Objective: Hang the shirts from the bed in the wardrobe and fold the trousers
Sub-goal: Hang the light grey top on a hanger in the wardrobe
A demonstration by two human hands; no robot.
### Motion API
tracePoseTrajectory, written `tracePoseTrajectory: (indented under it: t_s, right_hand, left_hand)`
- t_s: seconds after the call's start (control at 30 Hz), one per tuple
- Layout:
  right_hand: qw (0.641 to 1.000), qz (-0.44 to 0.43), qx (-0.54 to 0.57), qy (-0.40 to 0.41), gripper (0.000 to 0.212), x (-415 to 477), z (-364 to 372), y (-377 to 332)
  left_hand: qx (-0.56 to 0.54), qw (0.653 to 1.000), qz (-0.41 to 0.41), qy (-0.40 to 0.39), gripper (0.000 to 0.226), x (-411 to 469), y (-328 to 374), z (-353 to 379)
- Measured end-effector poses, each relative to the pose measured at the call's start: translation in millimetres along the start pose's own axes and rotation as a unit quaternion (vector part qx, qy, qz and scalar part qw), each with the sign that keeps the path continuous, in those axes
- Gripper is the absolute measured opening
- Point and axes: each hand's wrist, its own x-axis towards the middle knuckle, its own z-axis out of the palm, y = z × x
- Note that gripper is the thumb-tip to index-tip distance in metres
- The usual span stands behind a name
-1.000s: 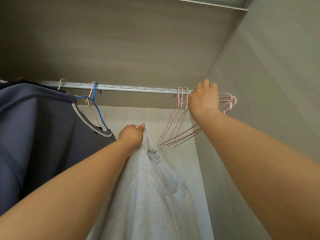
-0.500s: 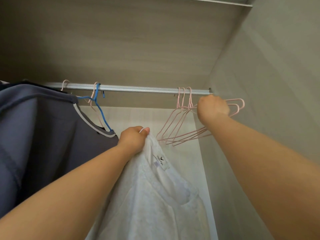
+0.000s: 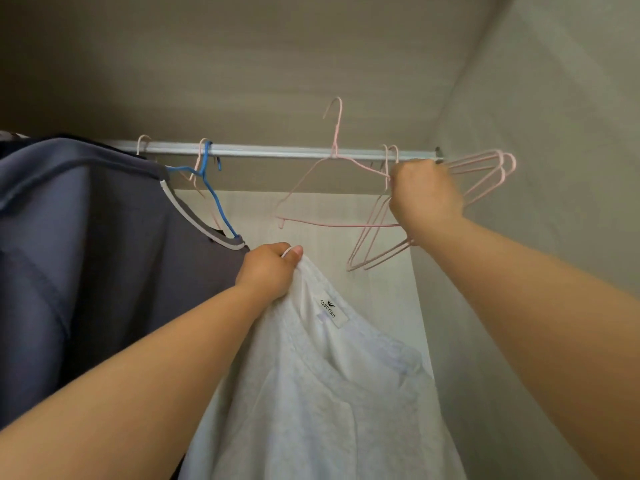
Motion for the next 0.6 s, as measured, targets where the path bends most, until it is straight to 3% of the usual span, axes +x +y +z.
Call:
tracePoseTrajectory:
  t_s: [0.23,0.43,0.6]
  right_hand:
    - [0.997,-0.045,0.068,0.008,0.033,-63,5,-15]
    - [0.989,0.044,0.142,-0.013,0.022,-163,24,-2]
    - [0.97,0.137,0.196,-0.051,0.02,-237,34,12]
  left_hand:
    - [0.03,0.999,-0.021,0.006,0.041,-34,-23,-6]
    - [0.098,0.993,-0.045,0.05,0.026,-81,-43,-11]
    - [0.138,0.989,-0.031,0.029,0.023,-122,-55,-28]
